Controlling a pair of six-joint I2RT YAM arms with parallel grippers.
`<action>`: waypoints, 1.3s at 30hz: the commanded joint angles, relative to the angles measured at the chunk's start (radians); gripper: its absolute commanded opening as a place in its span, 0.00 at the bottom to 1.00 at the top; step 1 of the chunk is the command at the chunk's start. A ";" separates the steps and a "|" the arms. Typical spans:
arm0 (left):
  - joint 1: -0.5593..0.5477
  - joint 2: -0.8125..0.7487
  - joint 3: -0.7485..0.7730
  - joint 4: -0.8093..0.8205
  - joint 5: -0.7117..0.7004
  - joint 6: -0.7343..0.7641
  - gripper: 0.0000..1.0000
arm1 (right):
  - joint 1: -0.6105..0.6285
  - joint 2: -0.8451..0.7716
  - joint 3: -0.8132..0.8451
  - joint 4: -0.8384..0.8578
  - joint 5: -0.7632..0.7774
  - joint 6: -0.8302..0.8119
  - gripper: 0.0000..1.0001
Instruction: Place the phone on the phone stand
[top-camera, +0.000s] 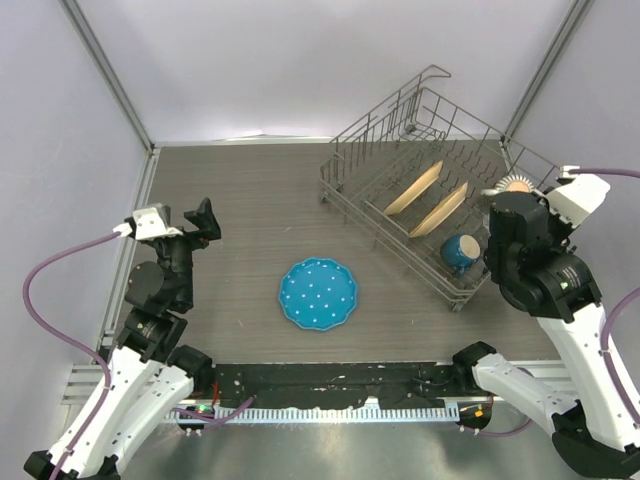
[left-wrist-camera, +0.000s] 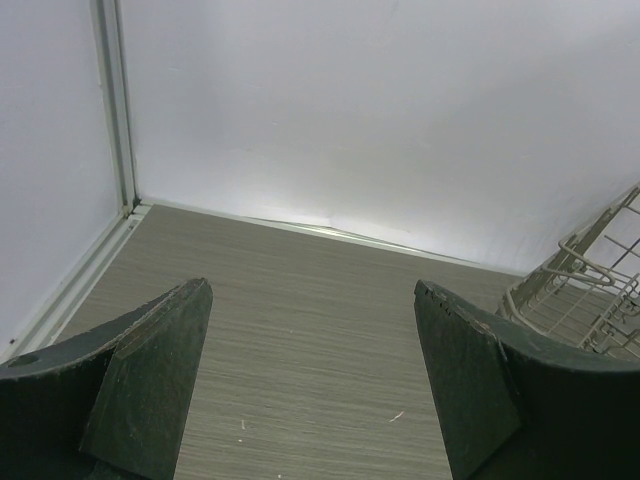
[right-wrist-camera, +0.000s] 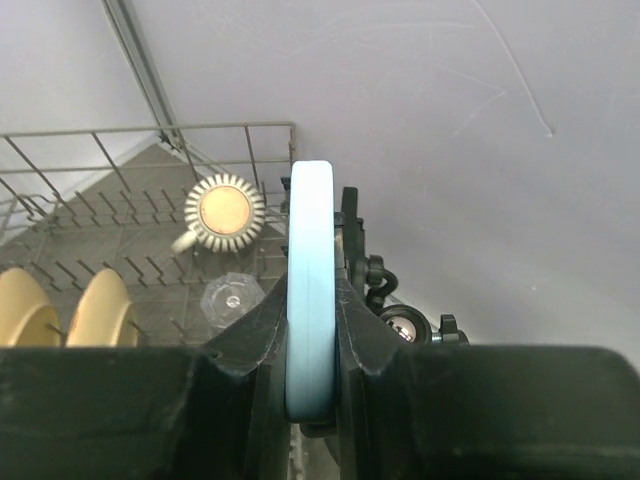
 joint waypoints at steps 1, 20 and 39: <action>-0.003 -0.001 0.042 0.015 0.019 -0.006 0.86 | -0.006 -0.056 0.042 -0.063 0.011 -0.034 0.01; -0.020 0.001 0.043 0.012 0.036 -0.003 0.87 | -0.053 -0.151 -0.323 0.018 0.018 0.221 0.00; -0.028 0.001 0.042 0.014 0.045 0.000 0.87 | -0.061 -0.389 -0.578 0.076 -0.003 0.374 0.00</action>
